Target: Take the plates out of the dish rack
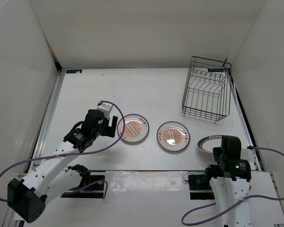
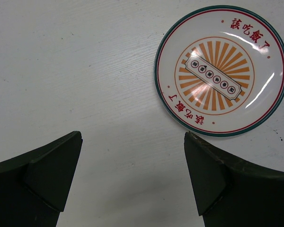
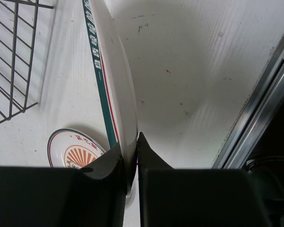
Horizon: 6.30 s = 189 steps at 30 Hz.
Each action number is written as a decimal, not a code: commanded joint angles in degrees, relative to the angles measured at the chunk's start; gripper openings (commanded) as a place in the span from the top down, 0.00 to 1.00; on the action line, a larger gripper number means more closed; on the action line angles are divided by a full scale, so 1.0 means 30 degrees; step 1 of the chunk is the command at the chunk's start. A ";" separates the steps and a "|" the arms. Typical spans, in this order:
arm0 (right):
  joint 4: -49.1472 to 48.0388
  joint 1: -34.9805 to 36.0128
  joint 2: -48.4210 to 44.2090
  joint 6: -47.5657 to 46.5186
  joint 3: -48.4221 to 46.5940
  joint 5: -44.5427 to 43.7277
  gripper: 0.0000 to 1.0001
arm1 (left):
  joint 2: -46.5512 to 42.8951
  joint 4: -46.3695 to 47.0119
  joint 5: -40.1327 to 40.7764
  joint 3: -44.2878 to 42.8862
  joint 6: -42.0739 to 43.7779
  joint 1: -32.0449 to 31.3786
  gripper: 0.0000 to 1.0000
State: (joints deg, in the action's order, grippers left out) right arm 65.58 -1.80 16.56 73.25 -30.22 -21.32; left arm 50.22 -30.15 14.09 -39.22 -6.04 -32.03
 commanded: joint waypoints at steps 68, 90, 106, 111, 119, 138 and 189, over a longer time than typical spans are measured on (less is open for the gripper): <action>-1.9311 0.1567 0.9331 -0.5783 1.1802 1.4402 0.78 | 0.0722 -0.0468 0.0198 -0.0989 0.0052 -0.0046 0.00; -1.5113 0.2125 0.3936 -0.8481 0.5005 1.7913 1.00 | 0.0956 -0.0583 0.0197 -0.1105 0.0081 -0.0046 0.00; -2.4401 0.8211 1.1289 -0.6460 0.2280 1.7687 1.00 | 0.1045 -0.0614 -0.0067 -0.1223 0.0022 -0.0046 0.00; -2.6368 1.0823 1.4278 -0.5844 0.1434 1.5026 1.00 | 0.1074 -0.0643 -0.0096 -0.1193 -0.0007 -0.0046 0.00; -2.6928 1.3459 1.8231 -0.4936 -0.0648 1.0916 1.00 | 0.1191 -0.0672 -0.0154 -0.1251 -0.0036 -0.0046 0.00; -3.0915 1.4546 2.4392 -0.2708 -0.2583 1.1237 0.70 | 0.1748 -0.0525 -0.0184 -0.1194 0.0052 -0.0075 0.00; 0.4951 1.3960 0.5380 1.6041 0.0432 -0.5139 0.23 | 0.1806 -0.0819 -0.0476 -0.1310 -0.0066 -0.0046 0.00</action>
State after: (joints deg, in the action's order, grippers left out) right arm 66.08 40.03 33.12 110.56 -30.37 -35.83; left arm 56.16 -32.58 13.19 -41.01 -6.02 -32.05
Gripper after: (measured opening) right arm 0.757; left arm 0.993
